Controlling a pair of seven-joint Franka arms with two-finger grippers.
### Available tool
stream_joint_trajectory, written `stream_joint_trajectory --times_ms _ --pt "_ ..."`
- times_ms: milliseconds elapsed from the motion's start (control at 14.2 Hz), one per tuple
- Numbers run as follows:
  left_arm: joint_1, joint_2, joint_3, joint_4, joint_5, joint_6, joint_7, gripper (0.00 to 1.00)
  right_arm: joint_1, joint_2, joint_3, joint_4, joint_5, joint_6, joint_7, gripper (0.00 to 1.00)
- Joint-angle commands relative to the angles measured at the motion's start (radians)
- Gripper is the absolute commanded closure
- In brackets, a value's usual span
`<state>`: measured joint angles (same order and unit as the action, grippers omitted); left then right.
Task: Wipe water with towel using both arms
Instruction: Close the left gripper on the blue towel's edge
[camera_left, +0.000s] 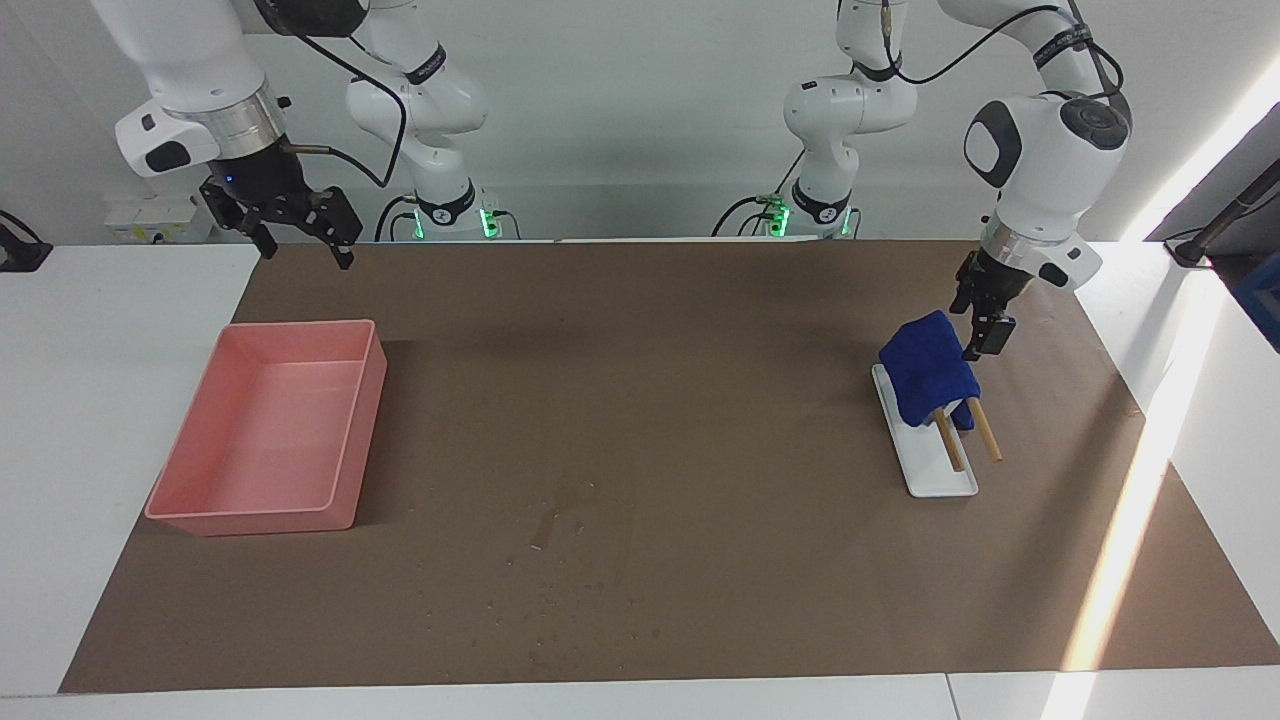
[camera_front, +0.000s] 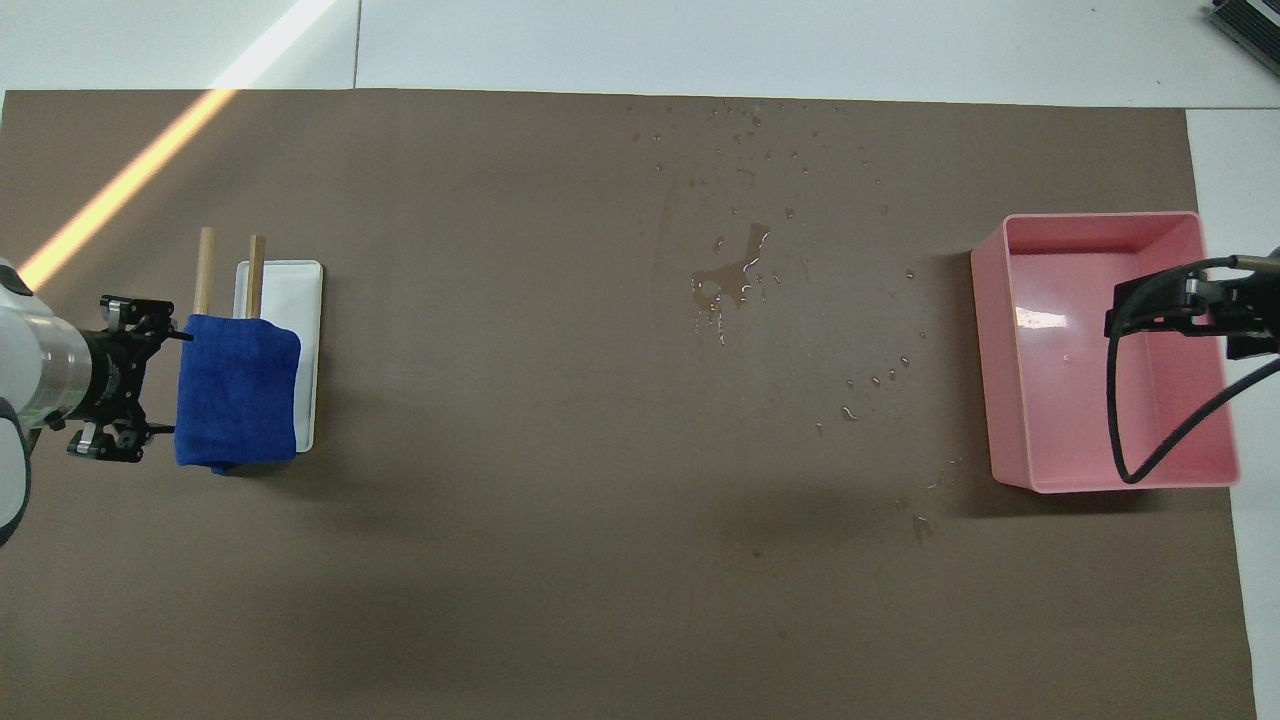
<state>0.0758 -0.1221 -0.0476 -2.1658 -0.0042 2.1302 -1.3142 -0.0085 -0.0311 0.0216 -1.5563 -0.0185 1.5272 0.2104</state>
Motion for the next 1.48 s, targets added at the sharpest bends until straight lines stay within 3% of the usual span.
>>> stream_joint_trajectory --times_ms 0,141,565,988,1271,1412 --pt "0.028 0.024 -0.005 -0.014 -0.002 0.063 -0.004 0.00 -0.013 -0.012 0.006 -0.001 -0.001 -0.016 -0.020 0.00" --pt "0.030 0.033 -0.003 -0.009 0.009 0.070 0.041 0.00 -0.013 -0.012 0.006 -0.001 -0.001 -0.016 -0.020 0.00" --pt "0.047 0.033 -0.006 0.001 0.047 0.056 0.616 0.00 -0.013 -0.012 0.006 -0.001 -0.001 -0.016 -0.020 0.00" --pt "0.035 0.032 -0.006 0.026 0.047 0.059 0.654 0.00 -0.011 -0.012 0.006 -0.001 -0.001 -0.016 -0.020 0.00" --pt "0.047 0.025 -0.008 0.014 0.047 0.027 0.936 0.00 -0.013 -0.010 0.006 -0.001 -0.001 -0.016 -0.020 0.00" --pt "0.035 0.028 -0.009 -0.002 0.047 0.030 0.975 0.00 -0.013 -0.012 0.006 -0.001 -0.001 -0.016 -0.020 0.00"
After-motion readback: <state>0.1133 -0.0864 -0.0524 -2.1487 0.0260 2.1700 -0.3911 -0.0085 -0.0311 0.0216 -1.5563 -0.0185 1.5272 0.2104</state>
